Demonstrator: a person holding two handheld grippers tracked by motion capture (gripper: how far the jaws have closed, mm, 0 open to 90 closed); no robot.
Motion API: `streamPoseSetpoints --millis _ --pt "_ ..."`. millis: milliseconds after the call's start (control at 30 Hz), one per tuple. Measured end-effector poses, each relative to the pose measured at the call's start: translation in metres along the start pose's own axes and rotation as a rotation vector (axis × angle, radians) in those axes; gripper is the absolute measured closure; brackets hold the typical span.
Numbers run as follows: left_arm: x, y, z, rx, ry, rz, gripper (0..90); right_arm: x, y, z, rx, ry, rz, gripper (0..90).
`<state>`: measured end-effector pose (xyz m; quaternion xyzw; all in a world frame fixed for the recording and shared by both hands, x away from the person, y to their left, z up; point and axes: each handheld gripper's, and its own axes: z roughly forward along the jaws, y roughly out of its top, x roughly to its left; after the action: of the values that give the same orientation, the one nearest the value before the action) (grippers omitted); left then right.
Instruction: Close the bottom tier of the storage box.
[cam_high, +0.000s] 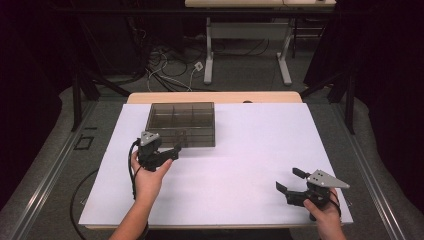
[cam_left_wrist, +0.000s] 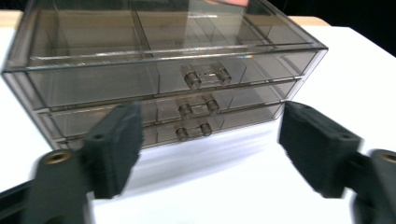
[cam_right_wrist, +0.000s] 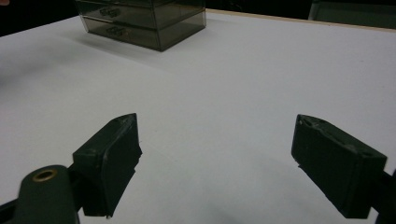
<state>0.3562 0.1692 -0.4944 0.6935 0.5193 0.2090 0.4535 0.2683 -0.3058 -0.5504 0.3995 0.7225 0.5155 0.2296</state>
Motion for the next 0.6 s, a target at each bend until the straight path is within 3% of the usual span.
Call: streamPoseSetpoints --millis 100,233,600 --pt "-0.001 -0.001 -0.007 -0.022 -0.01 -0.007 14.0 0.001 0.0 0.0 0.001 0.007 -0.005 14.7" --pt "-0.003 -0.003 -0.016 -0.034 -0.035 0.002 1.5 0.001 0.001 0.0 0.0 0.008 -0.015 14.7" --pt "-0.007 -0.012 -0.042 -0.084 -0.09 0.053 0.8 0.004 0.001 0.0 -0.005 0.011 -0.026 14.7"
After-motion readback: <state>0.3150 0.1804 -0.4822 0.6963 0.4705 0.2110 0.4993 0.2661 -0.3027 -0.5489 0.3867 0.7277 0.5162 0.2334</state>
